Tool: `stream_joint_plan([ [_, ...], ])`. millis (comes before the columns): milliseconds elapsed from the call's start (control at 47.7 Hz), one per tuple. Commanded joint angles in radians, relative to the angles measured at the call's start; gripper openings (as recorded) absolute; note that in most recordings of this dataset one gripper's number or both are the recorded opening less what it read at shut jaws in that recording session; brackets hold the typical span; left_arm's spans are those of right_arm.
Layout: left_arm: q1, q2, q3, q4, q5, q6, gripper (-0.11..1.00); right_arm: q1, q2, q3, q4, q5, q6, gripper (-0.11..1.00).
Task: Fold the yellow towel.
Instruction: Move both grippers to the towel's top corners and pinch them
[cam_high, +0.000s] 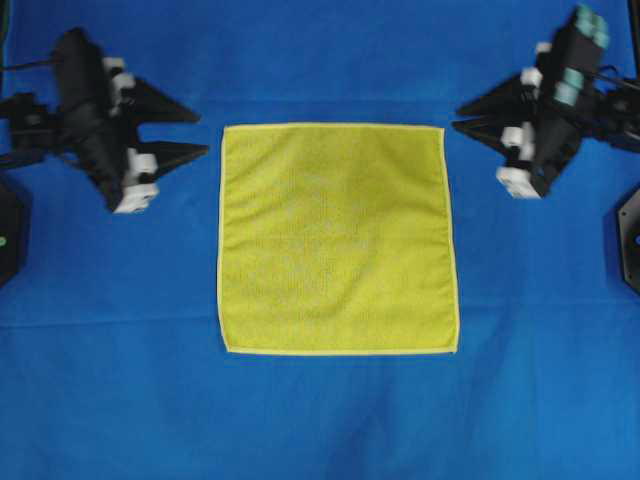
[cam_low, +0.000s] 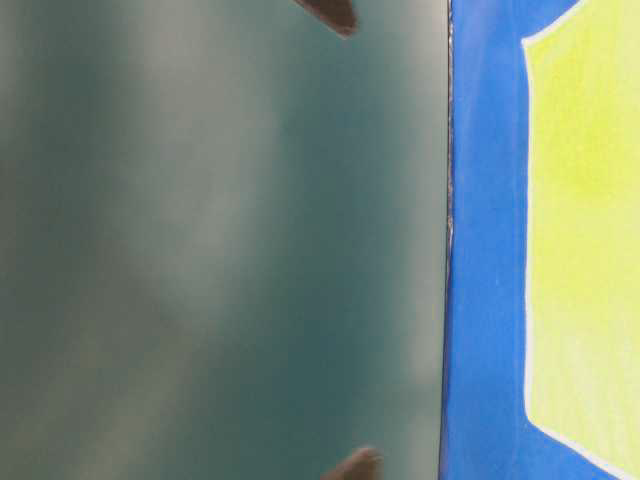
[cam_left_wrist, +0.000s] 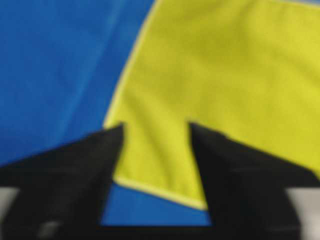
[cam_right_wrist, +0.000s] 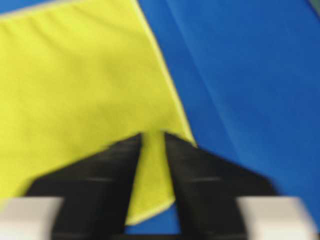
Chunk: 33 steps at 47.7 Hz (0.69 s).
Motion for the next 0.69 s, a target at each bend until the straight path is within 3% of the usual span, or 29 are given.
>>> stream_joint_plan([
  [0, 0.017, 0.078, -0.028, -0.002, -0.071, 0.003, 0.66, -0.035, 0.08, -0.035, -0.011, -0.005, -0.005, 0.48],
  [63, 0.041, 0.15, -0.035, -0.002, -0.117, 0.012, 0.8, -0.052, 0.133, -0.043, -0.021, -0.005, -0.006, 0.61],
  [105, 0.055, 0.192, -0.043, -0.002, -0.138, 0.014, 0.83, -0.063, 0.167, -0.051, -0.028, -0.006, -0.006, 0.62],
  [440, 0.155, 0.445, -0.121, -0.002, -0.166, 0.038, 0.79, -0.097, 0.394, -0.094, -0.048, -0.081, -0.006, 0.58],
  [671, 0.158, 0.52, -0.138, -0.002, -0.153, 0.06, 0.79, -0.106, 0.482, -0.109, -0.048, -0.092, -0.006, 0.57],
])
